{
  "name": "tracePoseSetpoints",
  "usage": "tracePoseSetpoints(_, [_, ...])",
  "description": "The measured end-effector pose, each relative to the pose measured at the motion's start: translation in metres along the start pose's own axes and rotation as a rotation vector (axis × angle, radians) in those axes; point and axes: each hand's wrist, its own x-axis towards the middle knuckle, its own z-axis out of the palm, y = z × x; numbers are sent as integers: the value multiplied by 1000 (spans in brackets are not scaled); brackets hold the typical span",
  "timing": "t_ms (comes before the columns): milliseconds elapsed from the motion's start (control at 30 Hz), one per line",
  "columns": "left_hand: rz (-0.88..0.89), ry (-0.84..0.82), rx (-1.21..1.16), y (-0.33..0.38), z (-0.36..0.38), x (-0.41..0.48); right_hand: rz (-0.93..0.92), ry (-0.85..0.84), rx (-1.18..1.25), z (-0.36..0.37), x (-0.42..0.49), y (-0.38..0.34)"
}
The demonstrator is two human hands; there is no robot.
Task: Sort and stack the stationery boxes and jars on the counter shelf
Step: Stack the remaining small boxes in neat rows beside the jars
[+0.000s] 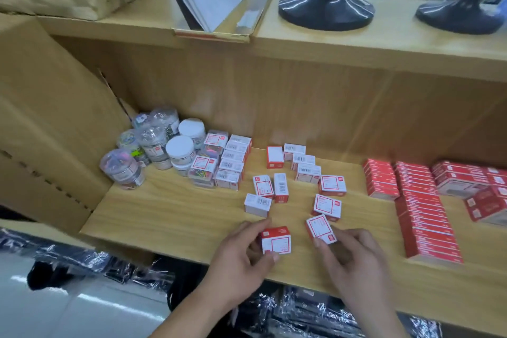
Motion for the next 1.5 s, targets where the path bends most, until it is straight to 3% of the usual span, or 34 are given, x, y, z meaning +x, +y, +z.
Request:
tracePoseSetpoints(100, [-92,14,-35,1,0,-1,20,-62,58,-1,-4,1])
tracePoseSetpoints(233, [-245,23,-268,6,-5,-2,73,-181,189,0,-8,-2])
tracePoseSetpoints(467, [-278,10,-364,6,-24,-6,291,-243,478,-8,0,-26])
tracePoseSetpoints(733, [-265,82,-334,-12,-73,-7,311,-363,634,9,3,-90])
tracePoseSetpoints(933, [-218,177,-314,-28,-131,0,140,-354,462,46,18,-132])
tracePoseSetpoints(1100, [-86,137,-133,-42,-163,8,-188,-355,-29,79,43,-163])
tracePoseSetpoints(1233, [51,24,62,-39,-173,22,-364,-259,-335,105,53,-176])
tracePoseSetpoints(1367, [281,-22,322,-25,-152,39,-396,-147,-420,116,55,-162])
tracePoseSetpoints(1500, [373,-64,350,-33,-140,46,-361,-94,-379,103,55,-150])
